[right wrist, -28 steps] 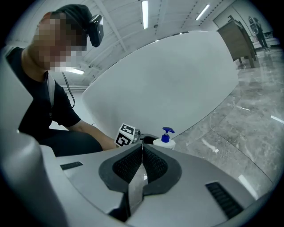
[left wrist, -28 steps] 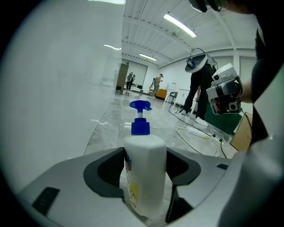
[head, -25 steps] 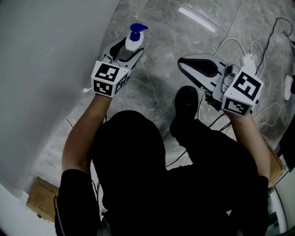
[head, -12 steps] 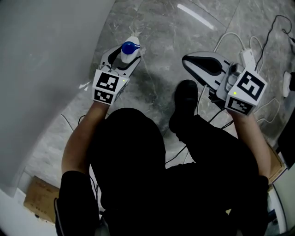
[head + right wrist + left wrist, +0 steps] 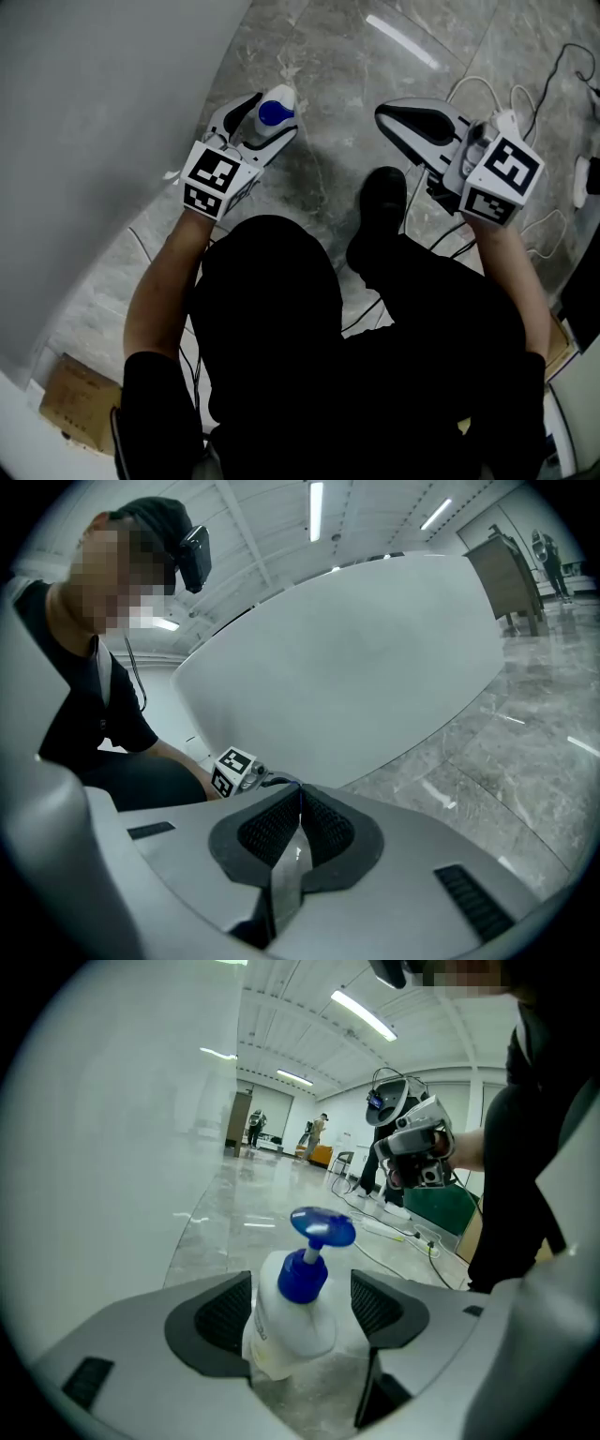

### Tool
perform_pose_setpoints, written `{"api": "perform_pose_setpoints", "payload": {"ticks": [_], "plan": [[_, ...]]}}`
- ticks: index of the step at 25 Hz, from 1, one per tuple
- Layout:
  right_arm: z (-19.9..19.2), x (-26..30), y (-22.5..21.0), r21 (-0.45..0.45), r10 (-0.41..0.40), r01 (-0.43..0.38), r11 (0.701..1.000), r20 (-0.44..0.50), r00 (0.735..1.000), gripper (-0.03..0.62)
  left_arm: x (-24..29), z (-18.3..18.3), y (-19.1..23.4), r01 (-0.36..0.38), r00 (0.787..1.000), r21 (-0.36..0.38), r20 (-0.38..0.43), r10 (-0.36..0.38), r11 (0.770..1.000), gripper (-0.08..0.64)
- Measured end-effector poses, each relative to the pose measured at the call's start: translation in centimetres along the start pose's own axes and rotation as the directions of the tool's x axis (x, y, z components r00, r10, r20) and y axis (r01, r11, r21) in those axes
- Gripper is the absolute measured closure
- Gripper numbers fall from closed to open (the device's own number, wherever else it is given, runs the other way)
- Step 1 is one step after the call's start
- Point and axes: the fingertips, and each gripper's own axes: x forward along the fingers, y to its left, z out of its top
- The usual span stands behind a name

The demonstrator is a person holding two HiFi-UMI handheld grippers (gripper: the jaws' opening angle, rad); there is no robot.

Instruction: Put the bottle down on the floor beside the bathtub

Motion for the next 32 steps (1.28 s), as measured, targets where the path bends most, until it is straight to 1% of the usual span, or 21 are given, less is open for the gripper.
{"api": "perform_pose_setpoints", "payload": {"ticks": [3,5,6,7,8,9,10,11,13,14,17,19,21,22,24,26,29,32], "plan": [[1.9,0.1,-0.8,-0.017,-0.002,0.003,1.000,0.028,1.000,0.563,-1.7,1.9,0.1,-0.017,0.999,-0.009,0.026,0.018,1.000,0.233],[4.0,-0.2,-1.7,-0.055,-0.041,0.044,0.998,0.050,0.998,0.563,-2.9,3.3,0.4,-0.049,0.998,-0.047,0.031,0.050,0.998,0.235],[4.9,-0.4,-2.1,-0.093,-0.073,0.077,0.993,0.048,0.996,0.563,-3.7,4.0,0.4,-0.062,0.997,-0.091,0.034,0.066,0.994,0.235],[5.5,-0.7,-2.3,-0.149,-0.114,0.116,0.982,0.026,0.993,0.563,-4.7,4.8,0.3,-0.072,0.996,-0.150,0.038,0.078,0.986,0.236],[5.6,-0.9,-2.4,-0.212,-0.161,0.155,0.965,-0.012,0.987,0.563,-5.7,5.6,0.2,-0.077,0.995,-0.210,0.042,0.087,0.975,0.242],[5.5,-1.3,-2.3,-0.257,-0.203,0.182,0.949,-0.055,0.978,0.563,-6.6,6.6,0.0,-0.083,0.994,-0.255,0.042,0.096,0.963,0.259],[5.5,-1.7,-1.9,-0.262,-0.220,0.191,0.946,-0.086,0.972,0.563,-7.5,7.6,-0.2,-0.095,0.993,-0.276,0.037,0.109,0.957,0.288],[5.6,-2.4,-1.1,-0.227,-0.207,0.180,0.957,-0.099,0.973,0.563,-8.4,8.8,-0.5,-0.111,0.992,-0.274,0.030,0.124,0.955,0.311],[6.5,-4.1,1.3,-0.123,-0.145,0.134,0.983,-0.085,0.986,0.563,-10.1,11.7,-1.8,-0.133,0.990,-0.246,0.022,0.142,0.960,0.337],[7.1,-5.0,2.7,-0.085,-0.127,0.120,0.989,-0.075,0.989,0.563,-10.9,13.4,-2.7,-0.135,0.989,-0.231,0.023,0.144,0.963,0.343],[9.8,-7.1,7.1,0.015,-0.136,0.136,0.991,-0.038,0.990,0.563,-14.3,19.1,-5.7,-0.121,0.990,-0.202,0.048,0.133,0.972,0.384],[12.4,-8.0,11.1,0.064,-0.147,0.147,0.987,-0.006,0.989,0.563,-17.2,23.0,-7.8,-0.112,0.989,-0.187,0.075,0.128,0.976,0.415],[15.3,-9.0,15.6,0.077,-0.153,0.152,0.985,0.014,0.988,0.563,-20.7,26.7,-9.9,-0.132,0.985,-0.149,0.093,0.147,0.980,0.452],[16.8,-9.6,17.9,0.076,-0.152,0.150,0.986,0.022,0.988,0.563,-22.5,28.5,-10.8,-0.155,0.981,-0.121,0.097,0.167,0.980,0.483],[19.9,-10.8,22.2,0.067,-0.133,0.130,0.989,0.043,0.990,0.563,-26.3,31.8,-12.6,-0.201,0.972,-0.075,0.111,0.208,0.977,0.520],[22.4,-12.0,25.8,0.055,-0.118,0.115,0.992,0.053,0.992,0.563,-30.0,34.5,-14.0,-0.222,0.965,-0.073,0.128,0.230,0.972,0.540],[24.5,-13.7,31.0,0.067,-0.126,0.124,0.990,0.024,0.992,0.563,-35.7,36.2,-16.9,-0.231,0.961,-0.104,0.134,0.243,0.967,0.544],[26.2,-15.3,36.7,0.086,-0.127,0.128,0.988,-0.016,0.992,0.563,-41.5,35.8,-19.4,-0.273,0.951,-0.116,0.119,0.286,0.955,0.545]]}}
